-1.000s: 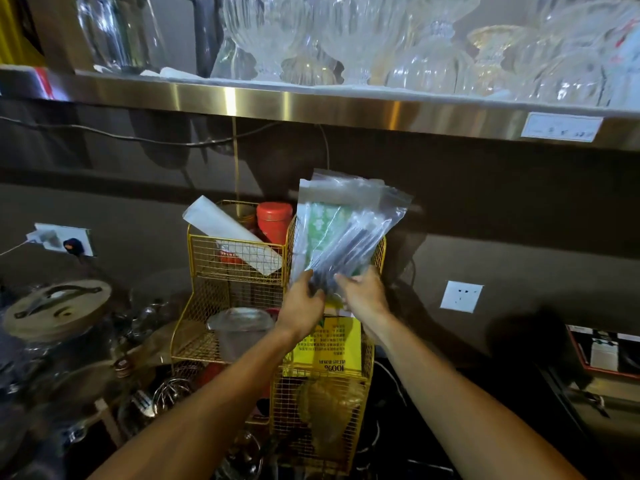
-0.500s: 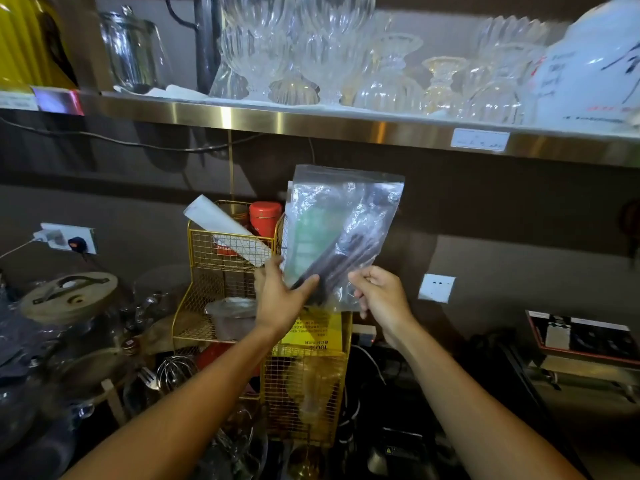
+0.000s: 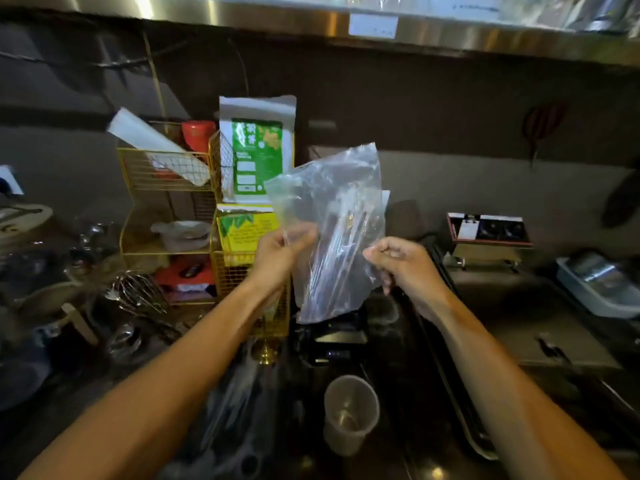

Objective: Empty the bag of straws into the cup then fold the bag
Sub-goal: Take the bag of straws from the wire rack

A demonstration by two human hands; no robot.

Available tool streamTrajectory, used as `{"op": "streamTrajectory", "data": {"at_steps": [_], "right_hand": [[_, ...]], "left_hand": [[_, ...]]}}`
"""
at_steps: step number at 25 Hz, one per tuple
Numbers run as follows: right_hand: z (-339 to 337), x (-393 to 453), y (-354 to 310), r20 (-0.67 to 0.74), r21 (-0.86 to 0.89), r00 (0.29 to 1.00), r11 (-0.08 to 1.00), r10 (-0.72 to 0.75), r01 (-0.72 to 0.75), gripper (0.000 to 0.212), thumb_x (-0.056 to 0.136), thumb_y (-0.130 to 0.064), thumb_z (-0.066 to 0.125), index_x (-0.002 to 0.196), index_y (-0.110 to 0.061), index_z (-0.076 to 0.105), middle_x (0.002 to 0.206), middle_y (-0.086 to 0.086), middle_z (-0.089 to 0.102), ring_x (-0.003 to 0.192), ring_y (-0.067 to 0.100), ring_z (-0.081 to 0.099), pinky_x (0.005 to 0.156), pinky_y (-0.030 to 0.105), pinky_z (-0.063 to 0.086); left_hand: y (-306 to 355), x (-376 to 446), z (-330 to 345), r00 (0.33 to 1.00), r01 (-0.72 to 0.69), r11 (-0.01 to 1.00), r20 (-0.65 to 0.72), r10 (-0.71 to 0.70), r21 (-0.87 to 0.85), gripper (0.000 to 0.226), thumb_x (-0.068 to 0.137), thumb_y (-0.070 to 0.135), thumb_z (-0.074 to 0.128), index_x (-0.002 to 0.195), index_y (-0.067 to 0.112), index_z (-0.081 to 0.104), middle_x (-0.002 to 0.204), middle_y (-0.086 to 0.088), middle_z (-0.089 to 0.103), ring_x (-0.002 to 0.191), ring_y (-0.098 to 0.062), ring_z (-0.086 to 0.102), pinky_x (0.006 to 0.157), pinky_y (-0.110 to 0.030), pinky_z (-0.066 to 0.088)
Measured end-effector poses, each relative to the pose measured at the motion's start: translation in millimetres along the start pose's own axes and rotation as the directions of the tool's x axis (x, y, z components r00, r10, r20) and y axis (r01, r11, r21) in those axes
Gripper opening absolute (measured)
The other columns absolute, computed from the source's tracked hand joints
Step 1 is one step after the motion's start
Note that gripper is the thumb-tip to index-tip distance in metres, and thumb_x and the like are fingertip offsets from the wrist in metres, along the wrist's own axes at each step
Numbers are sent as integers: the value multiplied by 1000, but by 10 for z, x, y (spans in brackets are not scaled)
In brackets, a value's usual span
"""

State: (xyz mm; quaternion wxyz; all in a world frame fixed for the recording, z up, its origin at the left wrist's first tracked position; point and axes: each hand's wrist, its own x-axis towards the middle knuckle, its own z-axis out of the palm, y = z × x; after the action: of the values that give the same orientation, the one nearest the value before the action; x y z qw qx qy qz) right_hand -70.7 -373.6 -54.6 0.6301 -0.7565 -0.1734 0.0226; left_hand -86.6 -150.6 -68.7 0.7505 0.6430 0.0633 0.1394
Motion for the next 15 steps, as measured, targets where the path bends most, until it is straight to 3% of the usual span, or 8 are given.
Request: {"op": "streamTrajectory", "data": {"at_steps": [2,4,6,9,12,15], "right_hand": [[-184,-250,175,-56,-52,998,998,39,-42,22,94,-12,73,76,-1,66,57,7,58,48,17,46,45,29,46],[-334,-477,349,-111,-63,988,991,108,-116,26,92,-13,75,80,7,63,62,12,56,49,17,50,48,32,50],[-507,-739,526,-158,-69,971,979,177,-190,25,92,-12,75,82,6,61,63,12,57,49,15,52,49,31,53],[-753,-1159,697,-213,-19,949,970,234,-244,16,91,-11,75,92,-3,61,71,14,64,49,17,57,48,29,55],[-994,-1585,889,-252,172,911,942,326,-290,28,91,-12,75,115,-10,61,84,9,73,51,17,59,51,31,58],[-1172,-1932,1146,-209,211,901,917,381,-339,17,94,-16,72,110,-10,71,73,7,63,56,16,57,56,31,56]], "left_hand": [[-149,-200,239,997,40,998,62,-37,-44,14,93,14,73,98,24,81,110,-6,78,100,-25,73,86,-37,60],[-298,-361,427,990,61,998,131,-56,-32,16,96,15,70,99,28,79,110,-2,78,99,-21,75,87,-38,59],[-485,-523,614,980,82,997,185,-80,-3,18,98,13,66,107,25,75,103,0,79,91,-14,75,85,-34,59],[-689,-802,856,958,94,996,274,-88,-7,26,100,11,63,126,14,68,115,-16,78,99,-22,76,90,-39,61],[-934,-1058,1077,916,127,992,386,-112,-14,27,101,6,60,127,8,65,113,-20,76,93,-21,76,88,-35,62],[-1215,-1305,1232,883,203,979,434,-178,-11,28,101,6,60,128,5,64,109,-16,78,94,-23,78,92,-40,62]]}}
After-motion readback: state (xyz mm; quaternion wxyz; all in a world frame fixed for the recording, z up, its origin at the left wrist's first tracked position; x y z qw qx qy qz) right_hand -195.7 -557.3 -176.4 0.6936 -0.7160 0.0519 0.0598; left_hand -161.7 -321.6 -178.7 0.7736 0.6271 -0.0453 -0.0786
